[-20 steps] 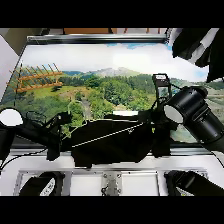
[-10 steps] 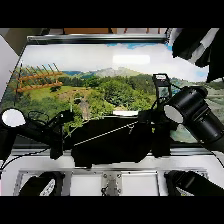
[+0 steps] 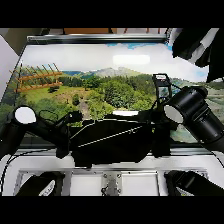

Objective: Fold the clothes and pants, and hang the long-sleeved shirts on hangers.

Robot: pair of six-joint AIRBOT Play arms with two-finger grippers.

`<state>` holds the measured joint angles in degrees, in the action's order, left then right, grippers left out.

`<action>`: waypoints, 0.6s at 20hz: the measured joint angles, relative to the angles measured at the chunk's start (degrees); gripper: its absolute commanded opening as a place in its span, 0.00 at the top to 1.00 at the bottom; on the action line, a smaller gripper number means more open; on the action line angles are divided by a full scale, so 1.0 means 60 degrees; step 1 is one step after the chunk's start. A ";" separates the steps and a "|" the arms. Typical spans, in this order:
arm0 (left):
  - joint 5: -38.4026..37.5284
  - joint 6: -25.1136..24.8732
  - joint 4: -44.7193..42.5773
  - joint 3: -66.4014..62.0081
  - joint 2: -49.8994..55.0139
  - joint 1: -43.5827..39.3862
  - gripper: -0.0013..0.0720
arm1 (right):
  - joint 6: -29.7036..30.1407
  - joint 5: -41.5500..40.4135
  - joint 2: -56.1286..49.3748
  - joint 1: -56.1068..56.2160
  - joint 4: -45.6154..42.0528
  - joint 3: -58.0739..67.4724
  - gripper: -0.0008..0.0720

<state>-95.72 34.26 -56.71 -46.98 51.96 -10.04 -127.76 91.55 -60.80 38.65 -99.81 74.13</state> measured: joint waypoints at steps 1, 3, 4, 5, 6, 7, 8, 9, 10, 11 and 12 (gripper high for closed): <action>0.0120 0.0164 -0.0058 -0.0153 0.0200 -0.0142 0.97 | 0.0004 0.0000 0.0000 0.0000 0.0000 0.0000 0.96; 0.0288 0.0408 -0.0142 -0.0568 0.0608 -0.0313 0.97 | 0.0000 0.0000 0.0004 0.0000 0.0000 0.0000 0.96; 0.0335 0.0481 -0.0189 -0.0798 0.0812 -0.0361 0.97 | 0.0004 0.0000 0.0004 0.0000 0.0000 0.0000 0.96; 0.0397 0.0528 -0.0222 -0.1038 0.1020 -0.0401 0.97 | 0.0004 0.0000 0.0004 0.0000 0.0000 0.0015 0.96; 0.0459 0.0550 -0.0222 -0.1242 0.1217 -0.0426 0.97 | 0.0040 0.0004 0.0004 0.0000 0.0000 0.0051 0.96; 0.0477 0.0546 -0.0197 -0.1417 0.1417 -0.0444 0.97 | 0.0117 0.0004 0.0000 -0.0004 -0.0011 0.0109 0.96; 0.0499 0.0481 -0.0117 -0.1534 0.1588 -0.0459 0.97 | 0.0222 0.0004 -0.0004 -0.0007 -0.0062 0.0200 0.96; 0.0568 0.0321 -0.0004 -0.1625 0.1756 -0.0470 0.97 | 0.0302 0.0004 -0.0011 -0.0015 -0.0095 0.0302 0.96; 0.0710 0.0142 0.0102 -0.1687 0.1894 -0.0477 0.97 | 0.0408 0.0007 -0.0022 -0.0018 -0.0157 0.0433 0.96; 0.0867 -0.0029 0.0226 -0.1727 0.2000 -0.0481 0.97 | 0.0517 0.0004 -0.0040 -0.0022 -0.0186 0.0565 0.96; 0.1049 -0.0306 0.0364 -0.1759 0.2080 -0.0484 0.97 | 0.0627 0.0007 -0.0066 -0.0022 -0.0200 0.0714 0.96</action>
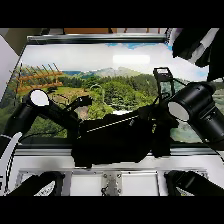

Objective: Fold the clothes and pants, and hang the long-sleeved shirts on hangers.

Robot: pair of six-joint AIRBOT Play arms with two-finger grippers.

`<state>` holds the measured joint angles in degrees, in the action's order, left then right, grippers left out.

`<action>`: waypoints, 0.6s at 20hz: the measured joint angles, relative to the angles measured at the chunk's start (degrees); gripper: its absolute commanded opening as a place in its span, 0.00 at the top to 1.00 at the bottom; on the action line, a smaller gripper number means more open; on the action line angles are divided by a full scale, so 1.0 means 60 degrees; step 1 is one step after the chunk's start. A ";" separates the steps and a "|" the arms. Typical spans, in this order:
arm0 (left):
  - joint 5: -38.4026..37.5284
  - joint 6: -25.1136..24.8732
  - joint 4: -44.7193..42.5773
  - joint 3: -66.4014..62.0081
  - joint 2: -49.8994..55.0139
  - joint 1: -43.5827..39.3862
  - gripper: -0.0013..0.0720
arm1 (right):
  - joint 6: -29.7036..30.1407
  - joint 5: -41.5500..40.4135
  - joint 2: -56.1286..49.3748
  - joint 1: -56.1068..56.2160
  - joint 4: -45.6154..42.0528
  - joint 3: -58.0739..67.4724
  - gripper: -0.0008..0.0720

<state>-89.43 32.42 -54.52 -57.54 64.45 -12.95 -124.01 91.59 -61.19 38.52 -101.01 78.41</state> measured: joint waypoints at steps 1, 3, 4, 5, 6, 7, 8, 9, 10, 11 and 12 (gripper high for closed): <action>0.0142 -0.0302 0.0142 -0.0022 0.0051 0.0000 0.97 | 0.0117 0.0000 -0.0036 0.0000 -0.0051 0.0157 0.96; 0.0481 -0.0922 0.0441 -0.0022 0.0117 0.0000 0.97 | 0.0259 0.0011 -0.0124 0.0000 -0.0098 0.0444 0.96; 0.0692 -0.1264 0.0641 0.0047 0.0135 0.0000 0.97 | 0.0295 0.0011 -0.0168 0.0000 -0.0120 0.0579 0.96; 0.0860 -0.1599 0.0790 0.0168 0.0149 0.0000 0.97 | 0.0353 0.0015 -0.0208 0.0000 -0.0127 0.0718 0.96; 0.1031 -0.1949 0.0929 0.0346 0.0160 0.0000 0.97 | 0.0375 0.0015 -0.0237 0.0000 -0.0127 0.0831 0.96; 0.1188 -0.2262 0.1049 0.0535 0.0164 0.0000 0.97 | 0.0423 0.0004 -0.0262 0.0000 -0.0131 0.0929 0.96; 0.1326 -0.2535 0.1133 0.0729 0.0171 0.0000 0.97 | 0.0433 0.0000 -0.0280 0.0000 -0.0127 0.0998 0.96; 0.1435 -0.2769 0.1184 0.0903 0.0175 0.0000 0.97 | 0.0503 -0.0004 -0.0302 0.0004 -0.0127 0.1049 0.96; 0.1519 -0.2962 0.1224 0.1024 0.0175 0.0000 0.97 | 0.0554 -0.0011 -0.0321 0.0007 -0.0124 0.1086 0.96; 0.1552 -0.3144 0.1275 0.1107 0.0175 0.0000 0.97 | 0.0608 -0.0015 -0.0339 0.0018 -0.0117 0.1111 0.96; 0.1574 -0.3326 0.1290 0.1169 0.0175 0.0000 0.97 | 0.0645 -0.0055 -0.0357 0.0018 -0.0087 0.1133 0.96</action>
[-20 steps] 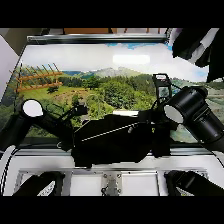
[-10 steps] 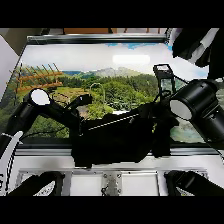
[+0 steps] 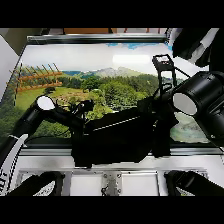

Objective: Fold the clothes and pants, and hang the long-sleeved shirts on hangers.

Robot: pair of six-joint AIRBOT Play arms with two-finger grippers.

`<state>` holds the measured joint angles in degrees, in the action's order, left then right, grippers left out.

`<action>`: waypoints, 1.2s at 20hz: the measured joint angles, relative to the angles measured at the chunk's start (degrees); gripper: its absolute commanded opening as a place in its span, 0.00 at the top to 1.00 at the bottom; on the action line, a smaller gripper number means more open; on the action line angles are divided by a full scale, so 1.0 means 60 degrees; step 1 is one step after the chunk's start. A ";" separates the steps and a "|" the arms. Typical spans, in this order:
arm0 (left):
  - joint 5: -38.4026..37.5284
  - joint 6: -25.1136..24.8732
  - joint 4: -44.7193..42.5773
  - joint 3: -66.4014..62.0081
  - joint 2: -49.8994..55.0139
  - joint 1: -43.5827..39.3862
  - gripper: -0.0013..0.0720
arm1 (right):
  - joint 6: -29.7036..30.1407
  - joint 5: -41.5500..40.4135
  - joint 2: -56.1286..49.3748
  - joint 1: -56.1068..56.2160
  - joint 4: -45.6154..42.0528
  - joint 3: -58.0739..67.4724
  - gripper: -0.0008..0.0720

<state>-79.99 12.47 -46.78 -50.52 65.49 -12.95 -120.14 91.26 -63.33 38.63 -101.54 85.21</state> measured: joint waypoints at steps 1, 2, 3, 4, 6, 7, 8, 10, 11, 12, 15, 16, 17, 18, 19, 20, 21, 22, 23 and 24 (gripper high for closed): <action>0.0040 -0.0127 0.0015 0.0040 0.0000 0.0000 0.97 | 0.0015 -0.0069 -0.0018 0.0007 0.0044 0.0011 0.96; 0.0066 -0.0237 0.0033 0.0073 0.0000 0.0000 0.97 | 0.0055 -0.0175 -0.0040 0.0025 0.0135 0.0018 0.96; 0.0073 -0.0302 0.0051 0.0095 0.0000 0.0000 0.97 | 0.0102 -0.0317 -0.0062 0.0076 0.0248 0.0029 0.96; 0.0098 -0.0357 0.0051 0.0113 0.0000 0.0000 0.97 | 0.0142 -0.0448 -0.0080 0.0157 0.0390 0.0033 0.96; 0.0102 -0.0430 0.0055 0.0131 0.0000 0.0000 0.97 | 0.0208 -0.0707 -0.0131 0.0426 0.0576 0.0036 0.96; 0.0120 -0.0459 0.0055 0.0138 0.0000 0.0000 0.97 | 0.0204 -0.0816 -0.0149 0.0579 0.0627 0.0036 0.96; 0.0117 -0.0470 0.0055 0.0142 0.0000 0.0004 0.97 | 0.0186 -0.0885 -0.0160 0.0754 0.0685 0.0036 0.96; 0.0120 -0.0437 0.0055 0.0146 0.0000 0.0015 0.97 | 0.0080 -0.0998 -0.0171 0.1053 0.0718 0.0036 0.96; 0.0120 -0.0408 0.0058 0.0146 0.0000 0.0036 0.97 | 0.0018 -0.1035 -0.0171 0.1180 0.0718 0.0036 0.96; 0.0124 -0.0339 0.0062 0.0146 0.0000 0.0084 0.97 | -0.0040 -0.1078 -0.0178 0.1322 0.0718 0.0036 0.96; 0.0124 -0.0266 0.0095 0.0146 0.0000 0.0262 0.97 | -0.0157 -0.1461 -0.0204 0.1745 0.0798 0.0036 0.96; 0.0120 -0.0255 0.0098 0.0146 0.0000 0.0302 0.97 | -0.0164 -0.1654 -0.0226 0.1865 0.0827 0.0036 0.96; 0.0120 -0.0237 0.0095 0.0146 0.0000 0.0335 0.97 | -0.0193 -0.1854 -0.0262 0.1978 0.0827 0.0036 0.96; 0.0098 -0.0237 0.0095 0.0146 0.0000 0.0353 0.97 | -0.0197 -0.2109 -0.0317 0.2073 0.0882 0.0036 0.96; 0.0087 -0.0233 0.0095 0.0146 0.0000 0.0368 0.97 | -0.0204 -0.2335 -0.0382 0.2146 0.0976 0.0036 0.96; 0.0087 -0.0229 0.0095 0.0146 0.0000 0.0379 0.97 | -0.0222 -0.2601 -0.0452 0.2208 0.1133 0.0036 0.96; 0.0091 -0.0222 0.0095 0.0146 0.0000 0.0386 0.97 | -0.0219 -0.2863 -0.0521 0.2259 0.1290 0.0036 0.96; 0.0091 -0.0197 0.0095 0.0146 0.0000 0.0393 0.97 | -0.0208 -0.3158 -0.0590 0.2313 0.1472 0.0036 0.96; 0.0091 -0.0197 0.0095 0.0146 0.0000 0.0401 0.97 | -0.0146 -0.3413 -0.0645 0.2364 0.1628 0.0036 0.96; 0.0091 -0.0197 0.0087 0.0146 0.0000 0.0401 0.97 | -0.0098 -0.3665 -0.0699 0.2419 0.1778 0.0036 0.96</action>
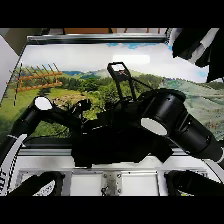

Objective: Fold the clothes and pants, and hang the long-sleeved shirts on hangers.

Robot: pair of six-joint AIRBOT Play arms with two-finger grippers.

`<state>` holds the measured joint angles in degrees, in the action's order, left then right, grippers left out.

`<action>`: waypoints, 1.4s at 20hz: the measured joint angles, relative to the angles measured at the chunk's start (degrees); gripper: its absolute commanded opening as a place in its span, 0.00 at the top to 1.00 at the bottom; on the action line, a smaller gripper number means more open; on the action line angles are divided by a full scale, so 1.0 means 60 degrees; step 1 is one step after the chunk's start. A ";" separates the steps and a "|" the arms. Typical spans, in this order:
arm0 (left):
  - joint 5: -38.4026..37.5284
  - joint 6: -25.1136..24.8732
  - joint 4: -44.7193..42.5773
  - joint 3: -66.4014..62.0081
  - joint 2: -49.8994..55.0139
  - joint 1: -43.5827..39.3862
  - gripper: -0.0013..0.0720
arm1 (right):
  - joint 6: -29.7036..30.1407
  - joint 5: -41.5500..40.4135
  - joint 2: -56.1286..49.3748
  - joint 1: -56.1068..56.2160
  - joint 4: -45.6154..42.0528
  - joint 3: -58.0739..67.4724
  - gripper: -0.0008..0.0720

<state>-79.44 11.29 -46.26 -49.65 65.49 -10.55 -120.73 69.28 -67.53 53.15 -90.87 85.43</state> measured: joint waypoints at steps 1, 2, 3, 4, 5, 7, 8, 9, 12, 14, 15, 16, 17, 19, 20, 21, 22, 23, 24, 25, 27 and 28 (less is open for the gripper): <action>0.0000 0.0000 0.0004 0.0000 0.0000 0.0000 0.97 | 0.0033 -0.0200 -0.0044 0.0040 0.0127 0.0000 0.96; 0.0000 -0.0004 0.0000 0.0000 0.0000 0.0000 0.97 | 0.0073 -0.0331 -0.0080 0.0077 0.0215 0.0000 0.96; -0.0004 -0.0004 -0.0011 0.0000 0.0000 0.0000 0.97 | 0.0095 -0.0448 -0.0109 0.0098 0.0295 0.0000 0.96; 0.0000 -0.0004 -0.0018 0.0000 0.0000 0.0000 0.97 | 0.0106 -0.0543 -0.0131 0.0120 0.0350 0.0000 0.96; 0.0000 -0.0004 -0.0018 0.0000 0.0000 0.0000 0.97 | 0.0124 -0.0608 -0.0146 0.0131 0.0397 0.0000 0.96; 0.0000 -0.0007 -0.0018 0.0000 0.0000 0.0000 0.97 | 0.0131 -0.0678 -0.0168 0.0146 0.0455 0.0000 0.95; 0.0000 -0.0007 -0.0018 0.0000 0.0000 0.0000 0.97 | 0.0135 -0.0710 -0.0175 0.0149 0.0488 0.0000 0.95; 0.0000 -0.0007 -0.0018 0.0000 0.0000 0.0000 0.97 | 0.0157 -0.0729 -0.0175 0.0153 0.0514 0.0000 0.94; 0.0000 -0.0007 0.0007 0.0000 0.0004 0.0000 0.97 | 0.0160 -0.0732 -0.0171 0.0142 0.0568 0.0000 0.33; 0.0004 -0.0004 0.0011 0.0000 0.0000 -0.0004 0.97 | 0.0357 -0.0594 -0.0135 0.0138 0.0590 0.0000 0.07; 0.0007 -0.0004 0.0000 0.0000 0.0004 0.0000 0.97 | 0.0488 -0.0535 -0.0106 0.0131 0.0586 0.0004 0.07; 0.0007 -0.0007 0.0007 0.0000 0.0004 0.0000 0.97 | 0.0630 -0.0470 -0.0062 0.0124 0.0586 0.0015 0.07; -0.0004 -0.0007 0.0011 0.0000 0.0004 -0.0004 0.97 | 0.0718 -0.0393 -0.0004 0.0106 0.0586 0.0022 0.07; -0.0004 -0.0007 0.0007 0.0000 0.0004 0.0000 0.97 | 0.0852 -0.0273 0.0138 0.0015 0.0605 0.0040 0.07; -0.0004 -0.0011 0.0007 0.0000 0.0004 -0.0004 0.97 | 0.0885 -0.0157 0.0233 -0.0073 0.0685 0.0055 0.07; -0.0007 -0.0011 0.0007 0.0000 0.0004 -0.0004 0.97 | 0.0933 -0.0047 0.0328 -0.0200 0.0798 0.0076 0.07; -0.0004 -0.0011 0.0007 0.0000 0.0004 0.0000 0.97 | 0.0991 0.0109 0.0426 -0.0353 0.0947 0.0095 0.07; -0.0004 -0.0011 0.0007 0.0000 0.0004 0.0000 0.97 | 0.1140 0.0266 0.0532 -0.0557 0.1173 0.0117 0.07; -0.0004 -0.0015 0.0007 0.0000 0.0004 -0.0004 0.97 | 0.1326 0.0444 0.0630 -0.0798 0.1439 0.0138 0.07; -0.0007 -0.0022 0.0004 0.0000 0.0004 -0.0004 0.97 | 0.1632 0.0648 0.0729 -0.1126 0.1814 0.0160 0.07; -0.0011 -0.0033 0.0000 0.0000 0.0004 -0.0004 0.97 | 0.2368 0.1031 0.0882 -0.1953 0.2637 0.0197 0.07; -0.0011 -0.0033 -0.0004 0.0000 0.0004 -0.0004 0.97 | 0.2750 0.1231 0.0933 -0.2422 0.3075 0.0204 0.07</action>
<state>-79.50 11.09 -46.28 -49.65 65.52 -10.57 -104.22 76.66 -61.93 38.61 -72.42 86.65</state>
